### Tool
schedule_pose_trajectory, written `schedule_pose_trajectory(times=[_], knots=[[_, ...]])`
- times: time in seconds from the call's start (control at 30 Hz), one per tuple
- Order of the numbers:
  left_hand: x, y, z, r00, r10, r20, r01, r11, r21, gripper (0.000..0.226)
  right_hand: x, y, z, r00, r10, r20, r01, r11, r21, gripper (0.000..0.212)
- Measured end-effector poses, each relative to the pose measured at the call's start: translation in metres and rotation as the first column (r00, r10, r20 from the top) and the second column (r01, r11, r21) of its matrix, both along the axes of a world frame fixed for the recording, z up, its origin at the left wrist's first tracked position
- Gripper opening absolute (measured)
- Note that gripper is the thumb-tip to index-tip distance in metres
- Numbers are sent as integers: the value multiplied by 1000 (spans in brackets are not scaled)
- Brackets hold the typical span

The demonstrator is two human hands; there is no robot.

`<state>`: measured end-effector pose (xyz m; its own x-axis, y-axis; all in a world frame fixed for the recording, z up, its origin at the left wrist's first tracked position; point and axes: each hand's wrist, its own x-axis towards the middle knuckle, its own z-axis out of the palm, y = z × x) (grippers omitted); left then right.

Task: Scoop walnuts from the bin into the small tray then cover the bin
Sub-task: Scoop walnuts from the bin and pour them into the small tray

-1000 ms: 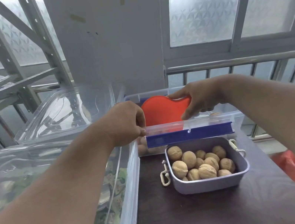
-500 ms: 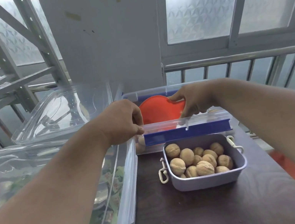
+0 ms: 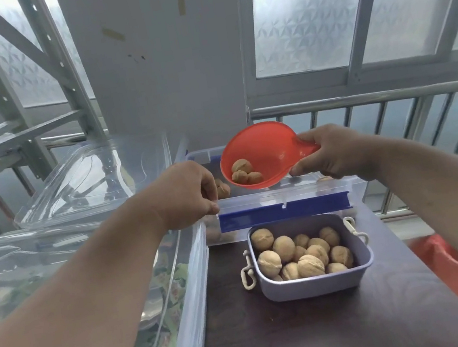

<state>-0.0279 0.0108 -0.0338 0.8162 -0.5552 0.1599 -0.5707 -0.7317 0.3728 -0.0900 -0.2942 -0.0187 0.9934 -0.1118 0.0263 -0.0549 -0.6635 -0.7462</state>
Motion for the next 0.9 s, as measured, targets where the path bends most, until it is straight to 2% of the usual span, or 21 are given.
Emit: schedule_pose_trajectory(times=[0.07,0.17,0.4,0.57,0.7,0.8,0.9], knots=[[1,0,-1,1000,5,3,-5,1000,6,10,-11,-7,3,999,-37,16,36,998,58,32],[1,0,-1,1000,9,6,-9,1000,3,13,-34,-9,8,997,-50,57,44,995,90,51],[-1,0,1,1000,4,15,-4,1000,14,16,-100,-7,17,980,-42,193,38,999,25,88],[-2,0,2,1000,4,21,-4,1000,19,18,-135,-6,-1,946,-95,310,104,995,-12,97],[-2,0,2,1000,0,27,-1,1000,17,12,-162,1,-21,929,-144,341,176,982,-64,102],[-3,-1,2,1000,-6,24,6,1000,16,11,-182,19,-30,912,-187,365,264,949,-174,105],[-3,-1,3,1000,-7,25,6,1000,21,14,-195,29,-49,887,-202,415,308,929,-207,107]])
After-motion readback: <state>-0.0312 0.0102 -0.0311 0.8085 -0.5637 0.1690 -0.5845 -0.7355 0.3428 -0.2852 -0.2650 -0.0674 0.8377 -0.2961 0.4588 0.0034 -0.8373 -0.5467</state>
